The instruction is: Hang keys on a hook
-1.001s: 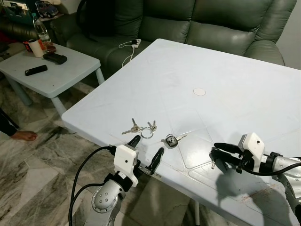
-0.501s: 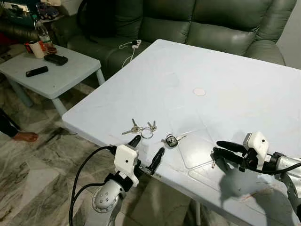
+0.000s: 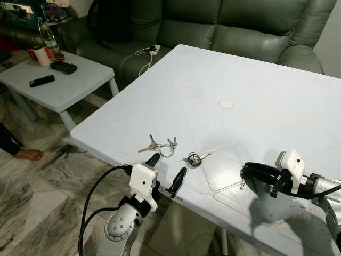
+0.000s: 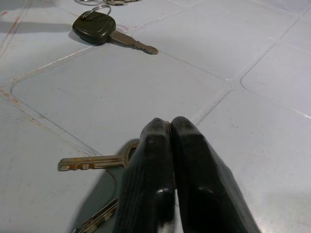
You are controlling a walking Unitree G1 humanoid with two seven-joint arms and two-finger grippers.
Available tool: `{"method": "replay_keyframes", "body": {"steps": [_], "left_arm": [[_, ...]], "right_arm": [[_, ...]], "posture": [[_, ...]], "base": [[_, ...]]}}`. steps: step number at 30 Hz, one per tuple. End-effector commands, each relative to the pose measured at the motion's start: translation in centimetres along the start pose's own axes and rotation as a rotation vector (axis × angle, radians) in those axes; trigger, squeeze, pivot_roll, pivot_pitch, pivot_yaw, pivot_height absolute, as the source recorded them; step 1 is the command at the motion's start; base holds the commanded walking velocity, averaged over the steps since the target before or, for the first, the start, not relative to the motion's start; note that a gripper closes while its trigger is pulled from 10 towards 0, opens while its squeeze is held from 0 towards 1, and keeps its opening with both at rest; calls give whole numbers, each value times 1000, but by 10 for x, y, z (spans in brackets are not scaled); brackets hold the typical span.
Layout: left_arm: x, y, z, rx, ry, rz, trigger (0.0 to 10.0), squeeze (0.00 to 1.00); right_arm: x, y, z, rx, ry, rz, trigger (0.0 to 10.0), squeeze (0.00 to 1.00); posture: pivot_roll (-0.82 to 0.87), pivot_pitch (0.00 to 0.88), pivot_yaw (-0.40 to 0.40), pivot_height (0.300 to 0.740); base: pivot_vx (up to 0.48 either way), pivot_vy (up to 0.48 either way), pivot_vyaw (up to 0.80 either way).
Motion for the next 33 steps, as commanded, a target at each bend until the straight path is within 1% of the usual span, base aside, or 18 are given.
{"method": "replay_keyframes", "body": {"steps": [1, 8, 10, 14, 19, 21, 22, 24, 25, 27, 28, 29, 30, 31, 33], "left_arm": [[-2, 3, 1, -9, -17, 5, 10000, 0], [-2, 3, 1, -9, -13, 6, 10000, 0], [-1, 3, 1, -10, -11, 7, 10000, 0], [-1, 3, 1, -11, -7, 8, 10000, 0], [0, 3, 1, -14, 2, 6, 10000, 0], [1, 4, 2, -18, 11, 5, 10000, 0], [2, 4, 2, -22, 17, 5, 10000, 0], [4, 5, 3, -24, 24, 3, 10000, 0], [6, 5, 3, -26, 41, -1, 10000, 0], [9, 6, 4, -32, 54, -4, 10000, 0], [13, 9, 6, -45, 79, -14, 10000, 0], [18, 11, 8, -57, 101, -18, 10000, 0], [21, 13, 9, -64, 116, -17, 10000, 0], [27, 16, 11, -75, 144, -18, 10000, 0], [34, 20, 12, -89, 179, -26, 10000, 0]], "right_arm": [[-4, 0, -5, 16, 1, -12, 0, 0], [-4, -1, -5, 18, -4, -11, 0, 0], [-4, -1, -5, 12, -8, -1, 0, 0], [-7, 2, -3, -31, -32, 50, 0, 0], [-10, 10, 2, -125, -95, 147, 0, 0], [-14, 14, 5, -181, -141, 199, 0, 0], [-17, 18, 7, -222, -177, 240, 0, 0], [-18, 21, 9, -256, -199, 282, 0, 0], [-20, 24, 11, -293, -237, 308, 0, 0], [-21, 25, 13, -320, -257, 339, 0, 0], [-23, 28, 17, -352, -318, 362, 0, 0], [-24, 31, 20, -384, -362, 394, 4235, 0], [-25, 33, 22, -402, -398, 403, 10000, 0], [-28, 36, 25, -433, -462, 431, 10000, 0], [-31, 39, 27, -468, -530, 464, 10000, 0]], "posture": [[-75, 70, -10, 721], [-73, 71, -12, 721], [-72, 70, -13, 721], [-70, 69, -15, 721], [-64, 64, -19, 721], [-57, 61, -25, 721], [-56, 60, -26, 721], [-52, 57, -28, 721], [-51, 56, -28, 721], [-45, 50, -30, 721], [-40, 43, -31, 721], [-36, 41, -33, 721], [-36, 41, -33, 721], [-36, 41, -34, 721], [-34, 34, -33, 721]], "base": [[0, 0, 0], [0, 0, 0], [0, 0, 0], [0, 0, 0], [0, 0, 0], [0, 0, 0], [0, 0, 0], [0, 0, 0], [0, 0, 0], [0, 0, 0], [0, 0, 0], [0, 0, 0], [0, 0, 0], [0, 0, 0], [0, 0, 0]]}}
Point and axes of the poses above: a point about 5 cm out from each wrist's last joint towards the gripper, its own z axis pointing out of the wrist towards the gripper, its own y axis along the axis of the wrist's last joint, x = y × z, the point moved 2 cm from there along z, pointing out of the wrist towards the gripper, and after that the axes turned 8 degrees about -z, right-handed, at the moved point
